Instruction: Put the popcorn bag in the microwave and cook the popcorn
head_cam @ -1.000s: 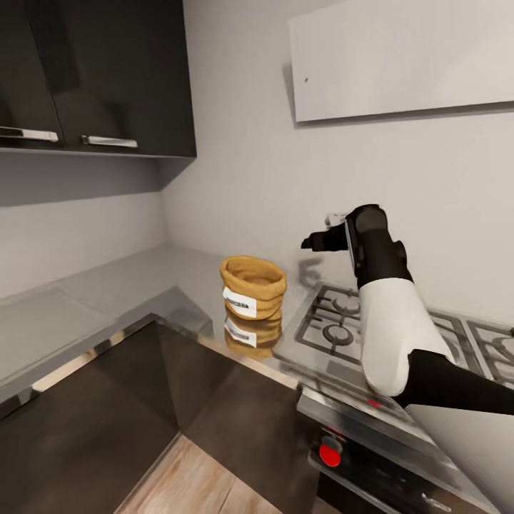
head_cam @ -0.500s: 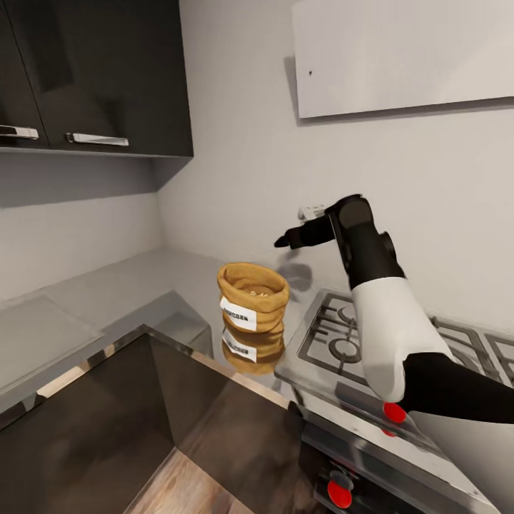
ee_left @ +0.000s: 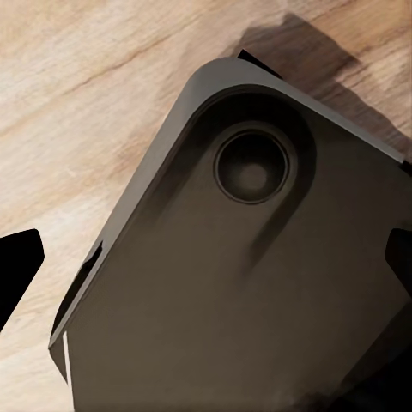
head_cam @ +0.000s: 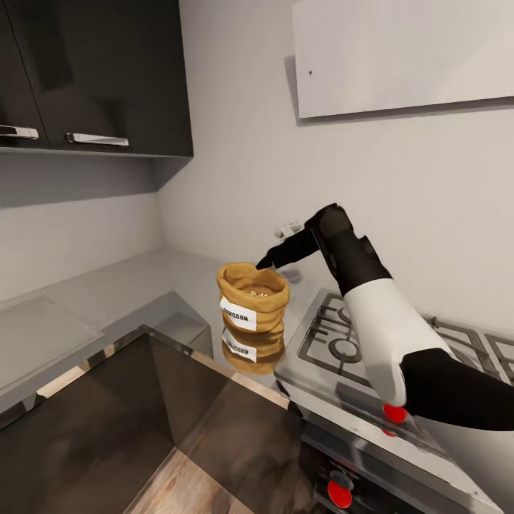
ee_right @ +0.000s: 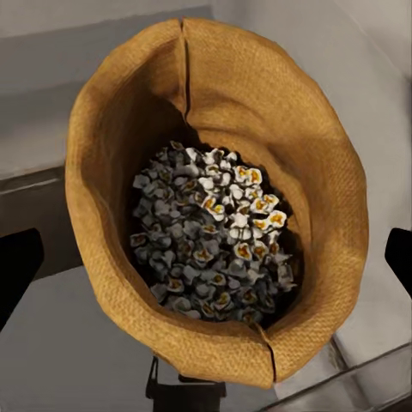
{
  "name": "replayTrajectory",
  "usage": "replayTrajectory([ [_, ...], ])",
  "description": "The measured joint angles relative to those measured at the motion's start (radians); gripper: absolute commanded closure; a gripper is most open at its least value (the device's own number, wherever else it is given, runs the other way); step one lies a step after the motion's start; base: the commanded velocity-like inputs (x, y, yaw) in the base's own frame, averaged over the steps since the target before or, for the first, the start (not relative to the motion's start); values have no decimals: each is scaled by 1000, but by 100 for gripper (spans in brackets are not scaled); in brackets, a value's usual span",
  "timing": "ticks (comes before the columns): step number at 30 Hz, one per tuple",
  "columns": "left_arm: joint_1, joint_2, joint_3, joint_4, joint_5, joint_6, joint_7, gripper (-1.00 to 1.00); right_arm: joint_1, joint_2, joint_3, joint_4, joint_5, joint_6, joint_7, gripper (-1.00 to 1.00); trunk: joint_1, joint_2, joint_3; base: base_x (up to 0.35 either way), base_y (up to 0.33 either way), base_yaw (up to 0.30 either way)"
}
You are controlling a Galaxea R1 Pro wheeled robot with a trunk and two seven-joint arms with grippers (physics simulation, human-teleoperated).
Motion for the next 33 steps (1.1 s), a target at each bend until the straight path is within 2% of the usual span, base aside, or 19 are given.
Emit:
replayTrajectory([
  [10,0,0,0,0,0,0,0,-100,0,-3,-1,4,-4,0,-6,-100,0,0,0,0,0,0],
  [15,0,-2,-5,0,-3,1,0,-100,0,-35,2,5,-1,0,-8,-100,0,0,0,161,0,0],
  [22,0,0,-4,0,-2,0,0,-100,0,-39,2,37,3,0,-9,-100,0,0,0,270,0,0],
  [31,0,2,0,0,-2,0,0,-100,0,-52,1,41,4,0,-7,-100,0,0,0,17,0,0],
  [33,0,2,0,0,-2,0,0,-100,2,-66,1,41,5,-10,-8,-100,0,0,0,0,0,0],
])
